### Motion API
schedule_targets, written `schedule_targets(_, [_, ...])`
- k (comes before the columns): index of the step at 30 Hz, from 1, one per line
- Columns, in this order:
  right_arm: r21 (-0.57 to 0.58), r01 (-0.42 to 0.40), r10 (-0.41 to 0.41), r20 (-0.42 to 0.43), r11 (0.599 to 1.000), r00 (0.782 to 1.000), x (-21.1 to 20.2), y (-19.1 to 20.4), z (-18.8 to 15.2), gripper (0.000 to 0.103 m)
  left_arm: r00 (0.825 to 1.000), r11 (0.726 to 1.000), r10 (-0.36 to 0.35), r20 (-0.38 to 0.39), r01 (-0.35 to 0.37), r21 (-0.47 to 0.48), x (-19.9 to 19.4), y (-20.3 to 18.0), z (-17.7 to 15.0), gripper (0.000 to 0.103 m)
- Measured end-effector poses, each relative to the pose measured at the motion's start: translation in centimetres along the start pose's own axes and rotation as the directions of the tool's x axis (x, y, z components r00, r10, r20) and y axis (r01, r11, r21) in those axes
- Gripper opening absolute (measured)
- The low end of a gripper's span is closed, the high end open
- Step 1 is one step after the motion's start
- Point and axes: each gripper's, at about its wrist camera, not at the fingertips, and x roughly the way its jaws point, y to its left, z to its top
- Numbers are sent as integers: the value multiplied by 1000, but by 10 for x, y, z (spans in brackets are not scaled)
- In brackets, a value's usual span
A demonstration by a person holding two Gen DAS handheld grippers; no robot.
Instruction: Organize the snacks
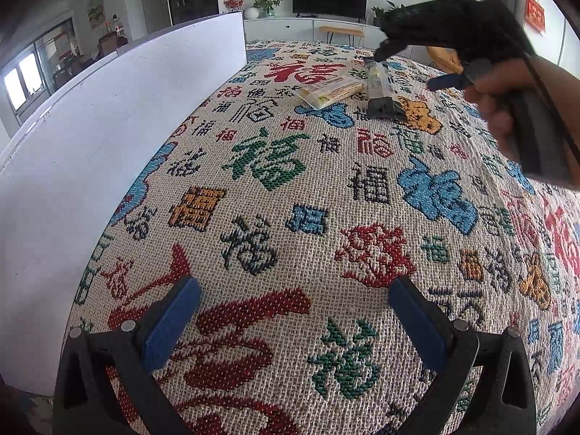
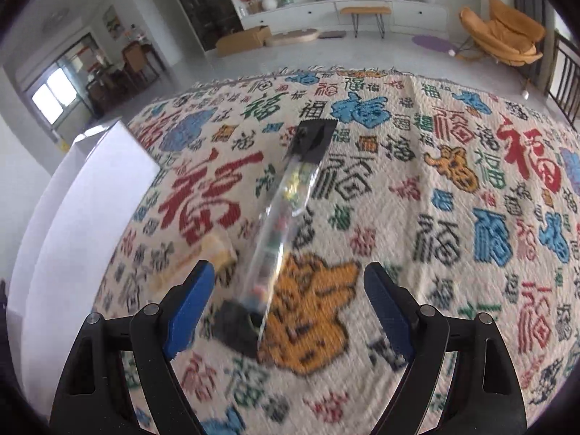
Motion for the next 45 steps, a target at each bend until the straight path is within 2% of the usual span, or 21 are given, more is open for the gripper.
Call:
schedule_targets(4, [66, 33, -32, -27, 997, 999, 36, 6, 20, 85, 1000, 1000, -1, 1, 1, 0, 1, 0, 1, 103])
schedule_targets(7, [31, 83, -82, -49, 996, 995, 51, 16, 23, 84, 1000, 1000, 0, 1, 0, 0, 1, 0, 0, 103])
schedule_targets(9, [-32, 129, -130, -55, 991, 990, 56, 24, 21, 84, 1000, 1000, 0, 1, 0, -1, 1, 0, 1, 103])
schedule_targets(11, [-113, 205, -213, -60, 972, 975, 58, 33, 19, 66, 1000, 1000, -1, 1, 1, 0, 1, 0, 0, 103])
schedule_targets(12, [-145, 227, -236, -51, 963, 970, 56, 33, 18, 47, 1000, 1000, -1, 1, 1, 0, 1, 0, 1, 103])
schedule_targets(13, [-155, 212, -223, -55, 965, 973, 52, 30, 18, 34, 1000, 1000, 0, 1, 0, -1, 1, 0, 1, 103])
schedule_targets(19, [-223, 180, -207, -106, 958, 973, 14, 11, -6, 23, 1000, 1000, 0, 1, 0, -1, 1, 0, 0, 103])
schedule_targets(24, [-270, 144, -191, -155, 952, 969, -30, -12, -58, 23, 1000, 1000, -1, 1, 1, 0, 0, 0, 0, 103])
schedule_targets(27, [-271, 138, -184, -153, 953, 971, -60, -28, -92, 23, 1000, 1000, -1, 1, 1, 0, 0, 1, 0, 103])
schedule_targets(30, [-250, 139, -174, -126, 958, 977, -91, -42, -126, 23, 1000, 1000, -1, 2, 1, 0, 0, 1, 0, 103])
schedule_targets(33, [-261, 160, -180, -54, 952, 982, -112, -49, -155, 25, 1000, 1000, -1, 2, 1, 0, 0, 1, 0, 103])
schedule_targets(34, [-258, 168, -182, -28, 951, 983, -115, -50, -163, 35, 1000, 1000, -1, 2, 1, 0, 0, 1, 0, 103])
schedule_targets(35, [-246, 174, -182, -10, 954, 983, -116, -53, -168, 56, 1000, 1000, -1, 2, 1, 0, 1, 1, 0, 103])
schedule_targets(36, [-229, 173, -178, 0, 958, 984, -116, -57, -173, 65, 1000, 1000, -1, 2, 1, 0, 0, 1, 0, 103])
schedule_targets(39, [-183, 175, -174, 21, 967, 985, -108, -65, -185, 68, 1000, 1000, -1, 1, 1, 0, 0, 1, 0, 103])
schedule_targets(42, [-200, 193, -179, 88, 960, 980, -104, -60, -194, 75, 1000, 1000, -1, 2, 1, 0, 1, 0, 1, 103])
schedule_targets(45, [-198, 210, -194, 98, 957, 976, -102, -60, -193, 78, 1000, 1000, -1, 2, 1, -1, 1, 0, 0, 103])
